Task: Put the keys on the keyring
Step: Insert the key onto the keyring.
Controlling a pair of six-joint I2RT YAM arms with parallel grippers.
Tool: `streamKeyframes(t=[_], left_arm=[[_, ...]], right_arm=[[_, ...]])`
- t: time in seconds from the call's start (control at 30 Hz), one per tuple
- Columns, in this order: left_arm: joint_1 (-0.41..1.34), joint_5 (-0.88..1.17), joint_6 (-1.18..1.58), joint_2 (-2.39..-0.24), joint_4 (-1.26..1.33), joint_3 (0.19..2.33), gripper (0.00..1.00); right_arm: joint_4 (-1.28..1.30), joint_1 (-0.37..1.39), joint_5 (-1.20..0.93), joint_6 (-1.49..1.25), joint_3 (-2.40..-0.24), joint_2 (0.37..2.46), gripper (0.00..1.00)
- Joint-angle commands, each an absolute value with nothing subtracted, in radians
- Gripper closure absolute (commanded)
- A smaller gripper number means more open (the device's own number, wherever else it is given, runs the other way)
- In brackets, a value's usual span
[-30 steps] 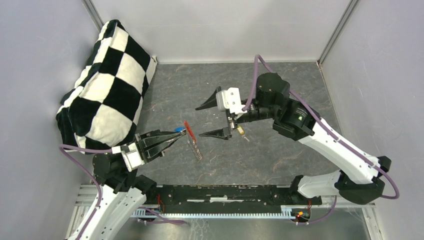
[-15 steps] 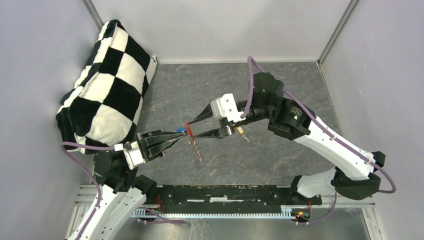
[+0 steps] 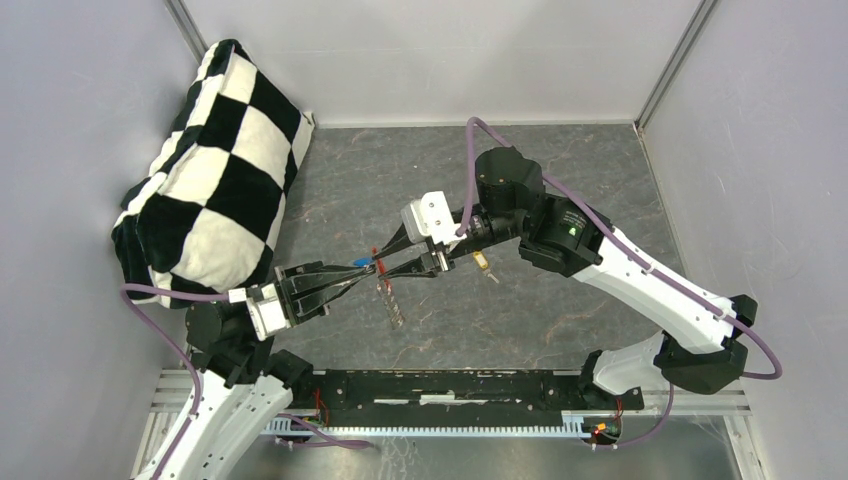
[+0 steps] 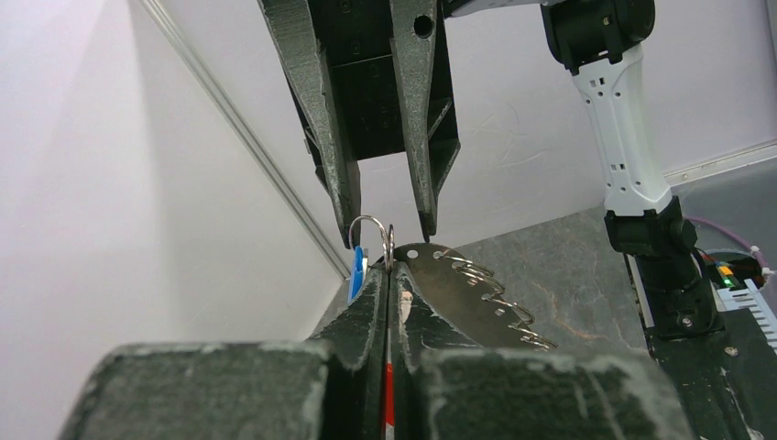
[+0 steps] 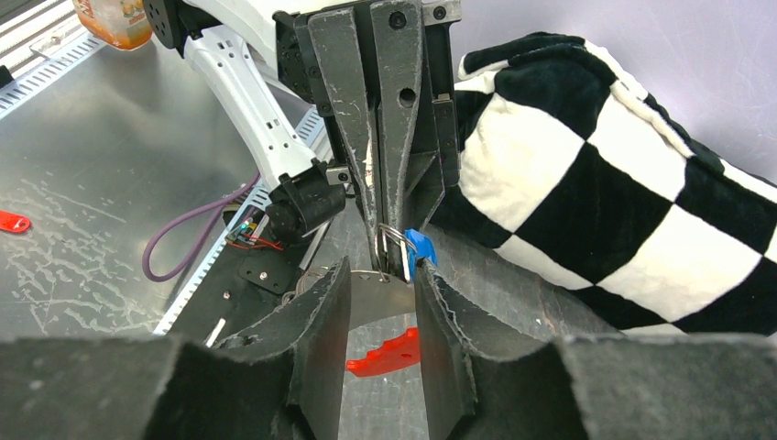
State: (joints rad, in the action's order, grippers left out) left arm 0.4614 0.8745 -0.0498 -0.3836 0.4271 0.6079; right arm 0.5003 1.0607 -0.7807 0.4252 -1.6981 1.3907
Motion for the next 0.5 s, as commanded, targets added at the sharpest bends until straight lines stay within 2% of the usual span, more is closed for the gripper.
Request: streamKeyframes(t=[0.0,0.27,0.47], left_arm=[[0.459,0.884,-0.029,-0.377,0.442,0.649,0.98],[0.459,0.887,-0.032,-0.381,0.439,0.650,0.98],[0.459,0.896,-0.037,-0.380,0.433,0.651,0.98]], right_arm=[[0.494,1.068,-0.772,0.430,-1.736,1.390,0.63],[0.486,1.068,-0.785,0.422,-1.734,1.397,0.72],[0.481,1.069,-0.779,0.414,-1.741,1.407,0.73]])
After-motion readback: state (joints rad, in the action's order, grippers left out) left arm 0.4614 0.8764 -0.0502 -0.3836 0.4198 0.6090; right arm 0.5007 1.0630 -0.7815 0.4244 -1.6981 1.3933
